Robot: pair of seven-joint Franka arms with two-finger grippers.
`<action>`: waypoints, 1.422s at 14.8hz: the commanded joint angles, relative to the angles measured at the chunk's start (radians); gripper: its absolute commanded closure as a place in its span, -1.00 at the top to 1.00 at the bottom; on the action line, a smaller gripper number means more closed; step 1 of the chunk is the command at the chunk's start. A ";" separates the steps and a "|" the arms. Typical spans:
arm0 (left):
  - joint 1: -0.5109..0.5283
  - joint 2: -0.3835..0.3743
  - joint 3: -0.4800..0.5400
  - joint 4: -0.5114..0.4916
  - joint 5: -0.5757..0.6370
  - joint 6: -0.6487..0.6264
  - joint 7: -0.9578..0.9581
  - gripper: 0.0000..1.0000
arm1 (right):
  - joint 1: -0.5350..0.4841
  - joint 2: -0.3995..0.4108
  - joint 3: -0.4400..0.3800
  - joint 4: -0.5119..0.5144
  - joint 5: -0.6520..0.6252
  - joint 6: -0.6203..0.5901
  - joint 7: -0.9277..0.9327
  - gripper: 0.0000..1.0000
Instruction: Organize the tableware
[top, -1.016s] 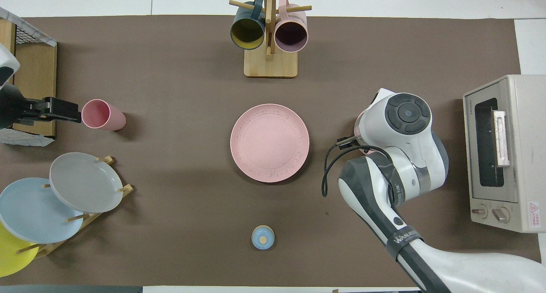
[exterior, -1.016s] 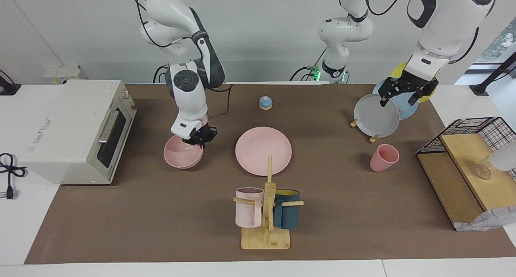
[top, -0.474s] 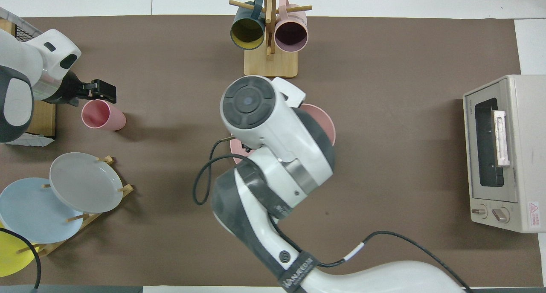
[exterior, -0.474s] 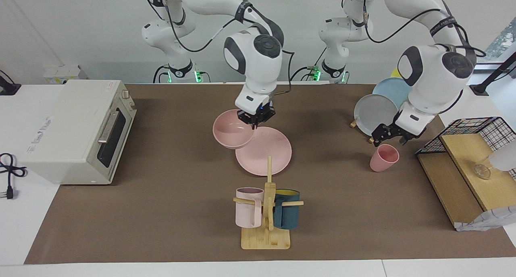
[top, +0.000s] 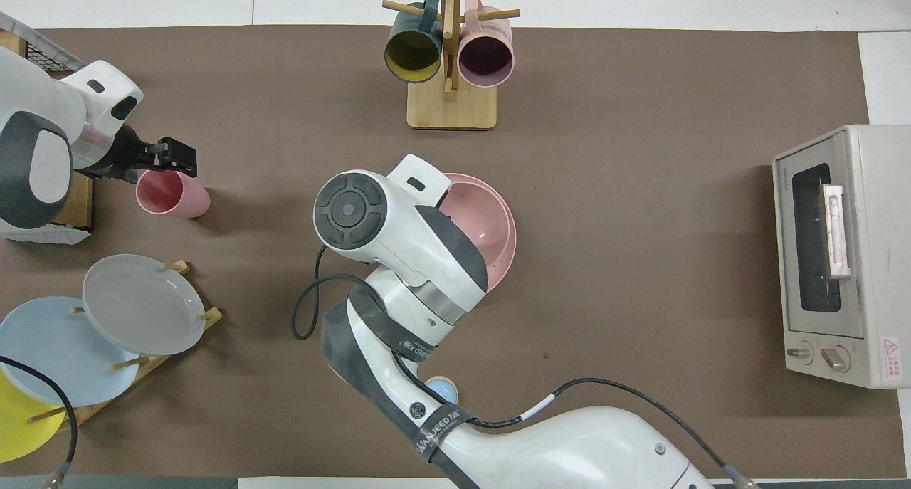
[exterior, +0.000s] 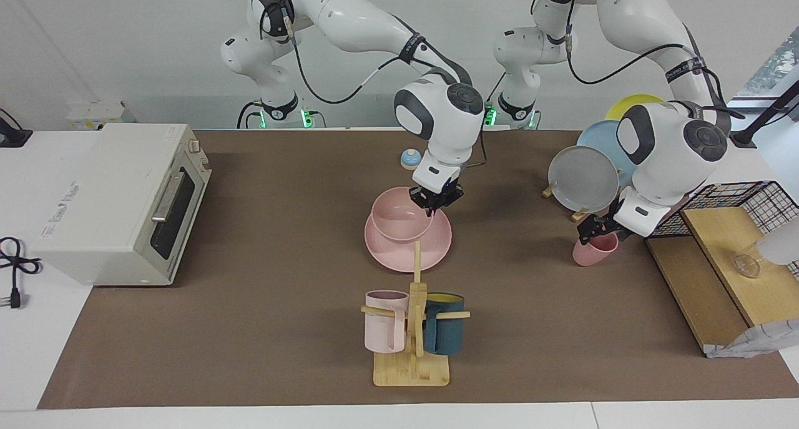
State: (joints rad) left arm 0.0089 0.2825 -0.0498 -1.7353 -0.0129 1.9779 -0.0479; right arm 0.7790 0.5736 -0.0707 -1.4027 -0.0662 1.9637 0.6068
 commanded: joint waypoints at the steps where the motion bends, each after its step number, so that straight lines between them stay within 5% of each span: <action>1: -0.007 -0.011 -0.002 -0.038 0.013 0.029 -0.010 1.00 | 0.003 -0.052 0.005 -0.117 0.000 0.080 0.014 -1.00; 10: -0.017 -0.035 -0.002 -0.159 0.013 0.122 -0.010 1.00 | 0.013 -0.057 0.014 -0.154 0.003 0.126 0.083 -1.00; 11: -0.017 -0.042 -0.002 -0.177 0.013 0.142 -0.010 0.88 | 0.011 -0.057 0.014 -0.151 0.003 0.129 0.083 -0.95; 12: -0.017 -0.043 -0.002 -0.184 0.013 0.145 -0.010 0.59 | 0.014 -0.055 0.014 -0.141 0.003 0.133 0.083 -0.69; 15: -0.015 -0.042 -0.001 -0.178 0.013 0.141 -0.001 -1.00 | 0.002 -0.041 0.020 -0.047 0.025 0.043 0.083 0.11; 16: -0.014 -0.042 -0.001 -0.175 0.014 0.141 0.002 -1.00 | 0.002 -0.029 0.020 -0.003 0.034 -0.001 0.083 0.28; 18: -0.014 -0.039 -0.001 -0.168 0.014 0.144 0.020 -1.00 | -0.015 -0.014 0.019 0.106 0.035 -0.105 0.074 0.31; 21: -0.015 -0.029 -0.001 -0.135 0.019 0.133 0.026 -1.00 | -0.148 -0.107 0.025 0.124 0.049 -0.202 -0.063 0.55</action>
State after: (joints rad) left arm 0.0032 0.2677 -0.0595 -1.8724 -0.0128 2.1039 -0.0311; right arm 0.7342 0.5266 -0.0642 -1.2963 -0.0512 1.8213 0.6521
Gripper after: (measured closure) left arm 0.956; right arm 0.295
